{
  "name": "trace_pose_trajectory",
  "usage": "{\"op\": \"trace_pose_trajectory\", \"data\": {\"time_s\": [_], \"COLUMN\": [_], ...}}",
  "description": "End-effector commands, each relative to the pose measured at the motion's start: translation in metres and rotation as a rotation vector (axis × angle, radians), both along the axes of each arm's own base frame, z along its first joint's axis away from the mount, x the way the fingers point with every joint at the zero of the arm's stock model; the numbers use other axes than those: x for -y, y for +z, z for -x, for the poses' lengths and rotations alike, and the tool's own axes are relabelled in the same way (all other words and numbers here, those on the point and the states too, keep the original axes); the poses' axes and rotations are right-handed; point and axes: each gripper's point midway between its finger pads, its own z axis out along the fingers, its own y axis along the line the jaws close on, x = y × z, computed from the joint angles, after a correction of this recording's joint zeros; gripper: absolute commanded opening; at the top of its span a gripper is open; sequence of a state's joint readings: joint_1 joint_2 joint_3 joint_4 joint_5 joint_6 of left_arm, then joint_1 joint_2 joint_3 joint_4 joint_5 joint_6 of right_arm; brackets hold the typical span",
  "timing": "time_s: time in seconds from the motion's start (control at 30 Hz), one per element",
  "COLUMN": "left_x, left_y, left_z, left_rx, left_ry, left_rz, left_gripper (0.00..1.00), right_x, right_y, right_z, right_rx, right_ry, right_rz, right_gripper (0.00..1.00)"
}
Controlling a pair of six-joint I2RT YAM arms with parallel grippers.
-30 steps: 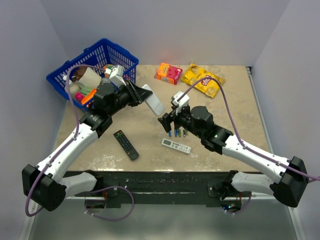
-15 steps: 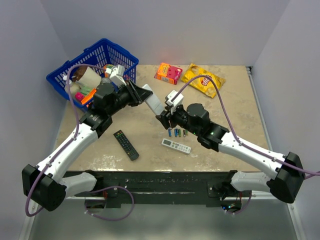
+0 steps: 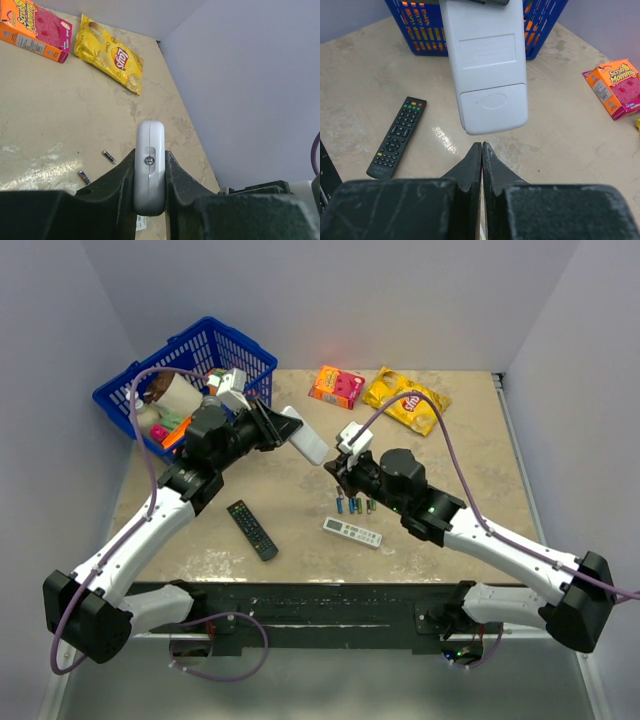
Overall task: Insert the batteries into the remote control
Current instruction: Remove the battery cover from the remote control.
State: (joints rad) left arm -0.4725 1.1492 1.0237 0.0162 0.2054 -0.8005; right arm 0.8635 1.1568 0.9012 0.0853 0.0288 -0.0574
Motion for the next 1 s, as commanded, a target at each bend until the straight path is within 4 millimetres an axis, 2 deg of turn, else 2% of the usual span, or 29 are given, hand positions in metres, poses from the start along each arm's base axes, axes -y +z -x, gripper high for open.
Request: {"op": "trace_pose_trajectory", "data": {"time_s": [0.0, 0.03, 0.07, 0.1, 0.13, 0.2, 0.23, 0.3, 0.47, 0.6, 0.67, 0.87, 0.97], "left_x": [-0.007, -0.008, -0.010, -0.012, -0.012, -0.014, -0.014, -0.014, -0.011, -0.010, -0.008, -0.001, 0.000], "left_y": [0.041, 0.036, 0.038, 0.041, 0.033, 0.041, 0.034, 0.041, 0.037, 0.041, 0.039, 0.041, 0.041], "left_z": [0.006, 0.005, 0.007, 0.006, 0.007, 0.012, 0.014, 0.018, 0.025, 0.030, 0.031, 0.037, 0.036], "left_rx": [0.116, 0.112, 0.122, 0.143, 0.140, 0.184, 0.180, 0.217, 0.248, 0.307, 0.316, 0.356, 0.360], "left_ry": [0.024, 0.030, 0.038, 0.045, 0.047, 0.044, 0.044, 0.031, -0.002, -0.021, -0.031, -0.057, -0.061], "left_rz": [0.043, 0.040, 0.047, 0.058, 0.058, 0.094, 0.098, 0.126, 0.140, 0.149, 0.141, 0.118, 0.114], "left_gripper": [0.00, 0.00, 0.00, 0.00, 0.00, 0.00, 0.00, 0.00, 0.00, 0.00, 0.00, 0.00, 0.00], "right_x": [0.018, 0.024, 0.029, 0.033, 0.036, 0.035, 0.035, 0.031, 0.023, 0.014, 0.009, -0.001, 0.000], "right_y": [0.019, 0.022, 0.030, 0.031, 0.035, 0.045, 0.048, 0.053, 0.052, 0.041, 0.029, 0.025, 0.032], "right_z": [0.007, 0.006, 0.008, 0.008, 0.008, 0.013, 0.013, 0.015, 0.009, 0.002, 0.000, -0.008, -0.009], "right_rx": [0.011, -0.009, -0.036, -0.058, -0.077, -0.151, -0.183, -0.284, -0.479, -0.561, -0.608, -0.630, -0.615], "right_ry": [-0.050, -0.097, -0.127, -0.161, -0.187, -0.199, -0.217, -0.239, -0.304, -0.340, -0.356, -0.357, -0.342], "right_rz": [-0.079, -0.113, -0.175, -0.207, -0.249, -0.378, -0.426, -0.567, -0.810, -0.874, -0.878, -0.908, -0.951], "right_gripper": [0.09, 0.15, 0.29, 0.39, 0.56, 0.63, 0.70, 0.73, 0.75, 0.73, 0.72, 0.70, 0.67]}}
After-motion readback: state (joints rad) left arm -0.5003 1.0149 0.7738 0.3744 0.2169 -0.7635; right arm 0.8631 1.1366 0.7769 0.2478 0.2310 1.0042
